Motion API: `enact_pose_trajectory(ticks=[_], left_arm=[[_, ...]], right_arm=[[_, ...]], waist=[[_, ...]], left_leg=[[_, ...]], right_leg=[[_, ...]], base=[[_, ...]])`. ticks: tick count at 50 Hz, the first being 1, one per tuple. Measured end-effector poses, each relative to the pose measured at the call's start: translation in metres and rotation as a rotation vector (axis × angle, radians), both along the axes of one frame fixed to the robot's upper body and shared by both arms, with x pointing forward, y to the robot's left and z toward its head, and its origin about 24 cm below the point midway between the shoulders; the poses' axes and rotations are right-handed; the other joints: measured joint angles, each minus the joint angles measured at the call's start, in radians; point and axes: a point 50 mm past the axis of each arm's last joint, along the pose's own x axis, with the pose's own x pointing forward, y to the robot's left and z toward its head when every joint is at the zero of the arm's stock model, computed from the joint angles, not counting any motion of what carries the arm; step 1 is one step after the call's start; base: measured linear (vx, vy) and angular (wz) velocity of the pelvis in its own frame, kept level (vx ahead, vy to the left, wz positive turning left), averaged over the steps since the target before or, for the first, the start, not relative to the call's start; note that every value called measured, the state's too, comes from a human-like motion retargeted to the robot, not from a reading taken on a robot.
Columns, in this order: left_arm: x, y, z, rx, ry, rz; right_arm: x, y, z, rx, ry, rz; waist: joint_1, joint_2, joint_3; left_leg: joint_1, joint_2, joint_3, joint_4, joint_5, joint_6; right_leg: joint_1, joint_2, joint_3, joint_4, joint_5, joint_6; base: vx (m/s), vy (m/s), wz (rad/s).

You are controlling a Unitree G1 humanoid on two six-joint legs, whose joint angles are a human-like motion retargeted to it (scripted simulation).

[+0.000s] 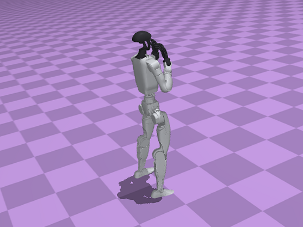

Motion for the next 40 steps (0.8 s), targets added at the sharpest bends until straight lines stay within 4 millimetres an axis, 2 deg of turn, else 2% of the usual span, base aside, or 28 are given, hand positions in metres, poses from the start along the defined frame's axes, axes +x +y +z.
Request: enact_pose_trajectory(ticks=[2,3,5,7,10,12,13,15,17,22,23,25,27,29,32,34,40], left_arm=[[0.003,0.0,0.001,0.003,-0.008,-0.054],[0.001,0.004,-0.004,0.006,0.014,-0.076],[0.005,0.008,-0.008,0.033,0.018,-0.096],[0.001,0.011,-0.018,0.063,0.066,-0.101],[0.009,0.017,-0.03,0.108,0.136,-0.045],[0.004,0.02,-0.04,0.132,0.205,-0.024],[0.008,0.02,-0.042,0.144,0.214,0.001],[0.003,0.021,-0.048,0.166,0.256,0.051],[0.004,0.02,-0.045,0.193,0.241,0.104],[0.007,0.022,-0.044,0.277,0.157,0.21],[0.013,0.025,-0.044,0.278,0.151,0.229],[0.008,0.035,-0.049,0.283,0.173,0.251],[0.017,0.045,-0.052,0.277,0.184,0.272],[0.018,0.055,-0.059,0.283,0.213,0.284],[0.014,0.061,-0.07,0.302,0.258,0.275],[0.011,0.059,-0.074,0.291,0.29,0.251],[0.012,0.044,-0.067,0.151,0.33,0.165]], right_arm=[[-0.001,0.003,0.009,0.021,-0.05,0.061],[-0.006,0.004,0.009,0.031,-0.059,0.089],[-0.007,0.007,0.015,0.041,-0.108,0.151],[-0.013,0.007,0.017,0.036,-0.134,0.151],[-0.007,0.008,0.02,0.045,-0.143,0.12],[-0.008,0.005,0.016,0.041,-0.114,0.072],[-0.004,0.004,0.015,0.042,-0.11,0.047],[-0.004,-0.003,0.007,0.052,-0.038,-0.001],[-0.002,-0.014,0.001,0.054,0.035,-0.053],[0.002,-0.042,-0.029,0.015,0.217,-0.227],[0.006,-0.047,-0.035,-0.009,0.238,-0.267],[-0.004,-0.058,-0.047,-0.067,0.29,-0.346],[0.0,-0.065,-0.053,-0.142,0.284,-0.402],[-0.003,-0.069,-0.059,-0.204,0.283,-0.426],[-0.006,-0.068,-0.063,-0.258,0.278,-0.415],[-0.006,-0.064,-0.062,-0.229,0.287,-0.368],[0.0,-0.047,-0.052,-0.078,0.313,-0.198]], waist=[[-0.014,0.004,0.022],[-0.011,0.01,0.0],[-0.029,0.016,0.01],[-0.022,0.022,0.005],[-0.04,0.021,0.003],[-0.025,0.036,-0.027],[-0.023,0.036,-0.028],[0.002,0.037,-0.059],[0.021,0.036,-0.016],[0.063,0.035,-0.006],[0.058,0.039,0.004],[0.081,0.039,-0.023],[0.06,0.041,0.012],[0.058,0.042,0.016],[0.049,0.038,0.015],[0.047,0.037,0.013],[0.04,0.036,0.02]], left_leg=[[0.006,-0.006,-0.01,0.007,-0.004,0.007],[-0.001,-0.001,-0.003,0.004,-0.001,0.003],[0.003,-0.003,-0.01,0.01,-0.004,0.004],[0.003,-0.004,-0.004,0.005,-0.003,0.009],[0.006,-0.017,-0.009,0.011,-0.007,0.018],[-0.005,0.004,0.005,0.005,-0.001,0.004],[-0.015,0.004,0.003,0.007,0.002,0.003],[-0.027,0.008,0.015,0.003,0.004,0.0],[0.0,0.006,0.003,0.004,-0.005,0.007],[0.001,0.015,-0.003,0.007,-0.007,-0.003],[0.0,0.02,-0.011,0.011,-0.007,-0.01],[-0.01,0.026,0.003,0.007,-0.006,-0.016],[-0.004,0.025,-0.016,0.014,-0.007,-0.019],[-0.004,0.029,-0.013,0.015,-0.009,-0.019],[-0.009,0.026,-0.01,0.014,-0.007,-0.02],[-0.012,0.026,-0.006,0.014,-0.006,-0.02],[-0.006,0.027,0.004,0.017,-0.008,-0.019]], right_leg=[[0.011,-0.007,-0.009,0.01,-0.009,0.0],[0.001,-0.001,-0.003,0.002,-0.001,0.0],[0.009,-0.004,-0.009,0.011,-0.01,0.0],[0.008,-0.004,-0.004,0.002,-0.004,0.0],[-0.003,-0.023,-0.011,0.039,-0.024,-0.001],[-0.006,0.004,0.005,0.0,-0.003,0.0],[-0.019,0.004,0.004,0.01,-0.007,0.0],[-0.034,0.009,0.015,0.0,0.002,0.0],[0.002,0.007,0.001,-0.003,-0.005,0.0],[0.007,0.016,-0.007,-0.003,-0.006,0.0],[0.011,0.02,-0.016,0.004,-0.009,0.0],[-0.004,0.027,-0.004,-0.008,0.001,0.0],[0.01,0.025,-0.023,0.006,-0.01,0.0],[-0.005,0.027,-0.021,0.031,-0.016,0.0],[0.001,0.026,-0.017,0.009,-0.009,0.0],[-0.005,0.026,-0.012,0.009,-0.008,0.0],[-0.004,0.027,-0.001,0.008,-0.005,0.0]], base=[[0.0,0.0,0.0],[0.0,0.0,0.0],[0.0,0.0,0.0],[0.0,0.0,0.0],[0.0,0.0,0.0],[0.03,-0.05,-0.18],[0.0,0.0,0.0],[0.0,0.0,0.0],[0.01,0.0,0.09],[0.0,-0.01,0.05],[0.0,0.0,0.0],[0.0,0.0,0.0],[0.0,-0.01,0.15],[0.0,0.0,0.0],[0.0,0.0,0.0],[0.0,0.0,0.0],[0.0,0.0,0.0]])
